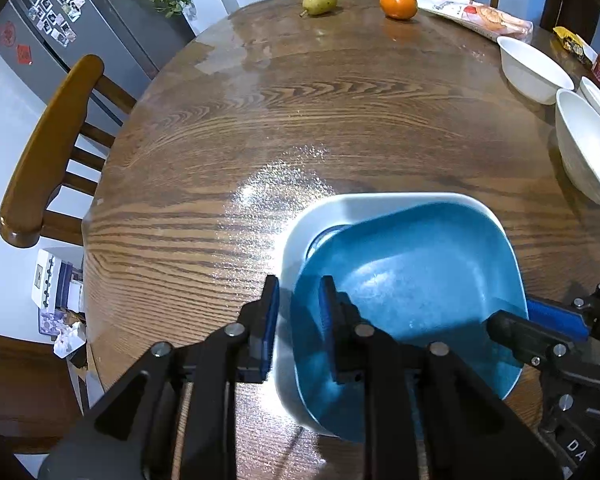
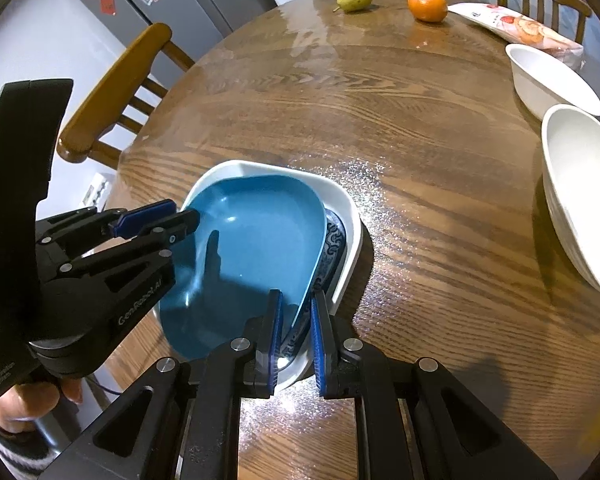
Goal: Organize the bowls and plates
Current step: 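Lower the teal-blue plate onto the stacked patterned plates, then open both grippers and withdraw them from the plate stack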
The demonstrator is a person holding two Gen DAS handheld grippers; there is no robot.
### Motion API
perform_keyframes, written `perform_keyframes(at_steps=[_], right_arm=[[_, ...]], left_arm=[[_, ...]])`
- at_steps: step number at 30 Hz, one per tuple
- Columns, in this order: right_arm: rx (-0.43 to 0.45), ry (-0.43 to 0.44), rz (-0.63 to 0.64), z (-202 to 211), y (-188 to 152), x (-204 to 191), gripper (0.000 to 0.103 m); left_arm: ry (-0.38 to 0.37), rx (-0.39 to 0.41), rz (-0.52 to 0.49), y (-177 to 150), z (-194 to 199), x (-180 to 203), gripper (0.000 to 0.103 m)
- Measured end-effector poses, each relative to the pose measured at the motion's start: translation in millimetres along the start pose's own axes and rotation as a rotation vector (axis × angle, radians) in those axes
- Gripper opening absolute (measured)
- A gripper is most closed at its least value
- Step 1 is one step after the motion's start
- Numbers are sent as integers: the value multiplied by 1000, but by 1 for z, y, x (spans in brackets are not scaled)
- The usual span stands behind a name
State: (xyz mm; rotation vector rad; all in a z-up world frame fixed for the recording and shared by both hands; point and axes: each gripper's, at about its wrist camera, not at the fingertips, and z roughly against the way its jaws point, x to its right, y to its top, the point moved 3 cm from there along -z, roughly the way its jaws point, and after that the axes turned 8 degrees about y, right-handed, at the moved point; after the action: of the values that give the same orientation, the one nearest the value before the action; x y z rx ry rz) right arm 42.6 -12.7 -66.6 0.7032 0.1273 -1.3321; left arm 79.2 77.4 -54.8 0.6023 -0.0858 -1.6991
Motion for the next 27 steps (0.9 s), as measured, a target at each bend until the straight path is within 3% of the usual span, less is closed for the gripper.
perform_keyframes(at_steps=[3,8,11,13,15,17,19,27], right_arm=[[8,0,-2,5,0,2,13],[31,14,-1,14,1,2,13],[47,17,8,20,2,1,13],[57,16,13,24,3,-1,19],[69,16,15,29,2,1,42],[87,16,13,34,2,1,49],[100,12,16,39,3,3,50],[147,-4,-3,56,4,12,57]], left_arm=[[12,18,9,1,5,-2,37],[25,43,32,3,11,-8,41],[27,64,54,3,16,-11,53],[27,75,64,4,20,-12,58],[24,83,74,4,23,-12,60],[21,87,83,5,26,-13,65],[23,95,93,5,29,-13,76],[14,119,120,7,40,-11,85]])
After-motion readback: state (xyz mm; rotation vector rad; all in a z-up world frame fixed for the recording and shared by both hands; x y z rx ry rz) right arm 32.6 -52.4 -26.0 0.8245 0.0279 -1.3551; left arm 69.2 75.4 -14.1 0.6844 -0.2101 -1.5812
